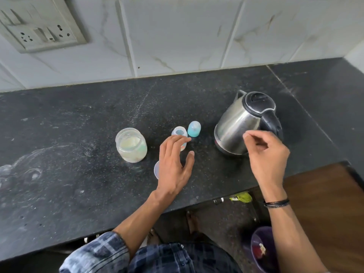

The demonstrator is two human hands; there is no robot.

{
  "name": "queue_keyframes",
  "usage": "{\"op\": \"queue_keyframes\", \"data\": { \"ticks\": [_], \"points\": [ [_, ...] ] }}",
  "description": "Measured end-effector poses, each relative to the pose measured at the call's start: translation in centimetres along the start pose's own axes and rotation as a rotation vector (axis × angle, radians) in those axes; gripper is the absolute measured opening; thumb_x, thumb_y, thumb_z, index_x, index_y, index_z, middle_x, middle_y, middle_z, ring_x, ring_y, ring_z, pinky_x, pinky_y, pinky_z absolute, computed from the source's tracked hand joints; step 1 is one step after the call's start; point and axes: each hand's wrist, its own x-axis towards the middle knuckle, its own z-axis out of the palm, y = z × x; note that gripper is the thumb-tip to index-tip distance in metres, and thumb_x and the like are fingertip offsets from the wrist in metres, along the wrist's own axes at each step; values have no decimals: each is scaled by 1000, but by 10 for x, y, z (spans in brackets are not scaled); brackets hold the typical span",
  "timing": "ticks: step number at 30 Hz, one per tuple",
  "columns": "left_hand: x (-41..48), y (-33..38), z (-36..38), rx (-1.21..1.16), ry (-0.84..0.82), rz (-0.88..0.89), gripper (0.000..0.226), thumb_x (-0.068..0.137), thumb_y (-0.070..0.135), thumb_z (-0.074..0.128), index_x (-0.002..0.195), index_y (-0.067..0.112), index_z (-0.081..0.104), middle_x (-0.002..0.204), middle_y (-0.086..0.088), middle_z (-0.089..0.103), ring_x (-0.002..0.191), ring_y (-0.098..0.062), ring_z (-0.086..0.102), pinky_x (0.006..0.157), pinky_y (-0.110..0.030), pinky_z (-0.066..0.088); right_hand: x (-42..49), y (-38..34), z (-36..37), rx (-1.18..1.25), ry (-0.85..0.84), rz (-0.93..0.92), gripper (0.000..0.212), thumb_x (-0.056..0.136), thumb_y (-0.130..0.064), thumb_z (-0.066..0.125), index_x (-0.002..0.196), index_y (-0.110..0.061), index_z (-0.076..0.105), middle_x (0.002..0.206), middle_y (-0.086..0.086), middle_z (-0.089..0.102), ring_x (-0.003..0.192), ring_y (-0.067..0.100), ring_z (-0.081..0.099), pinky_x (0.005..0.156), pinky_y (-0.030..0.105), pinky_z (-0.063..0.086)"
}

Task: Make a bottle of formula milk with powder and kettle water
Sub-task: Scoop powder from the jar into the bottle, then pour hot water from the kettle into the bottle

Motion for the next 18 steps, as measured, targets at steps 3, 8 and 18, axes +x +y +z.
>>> {"op": "queue_keyframes", "data": {
  "ticks": [3,8,18],
  "points": [
    [-1,8,8,10,-28,-27,39,89,14,70,126,10,60,134,-3,57,127,-8,37,110,-18,26,6,17,-20,-180,171,-67,13,94,-21,72,105,-14,76,101,-1,68,90,15,55,80,25,48],
    [2,14,23,63,15,-74,44,87,16,69,129,9,58,138,-2,52,128,-14,40,111,-22,26,19,43,-31,-136,164,45,39,92,-28,78,127,-16,66,125,4,54,112,29,55,92,35,50],
    [18,12,64,89,187,-408,78,79,18,83,145,14,42,151,-4,37,136,-23,35,116,-38,28,30,70,-28,300,-81,312,41,87,-56,76,122,-40,61,110,-14,72,102,10,71,86,28,57]
  ]
}}
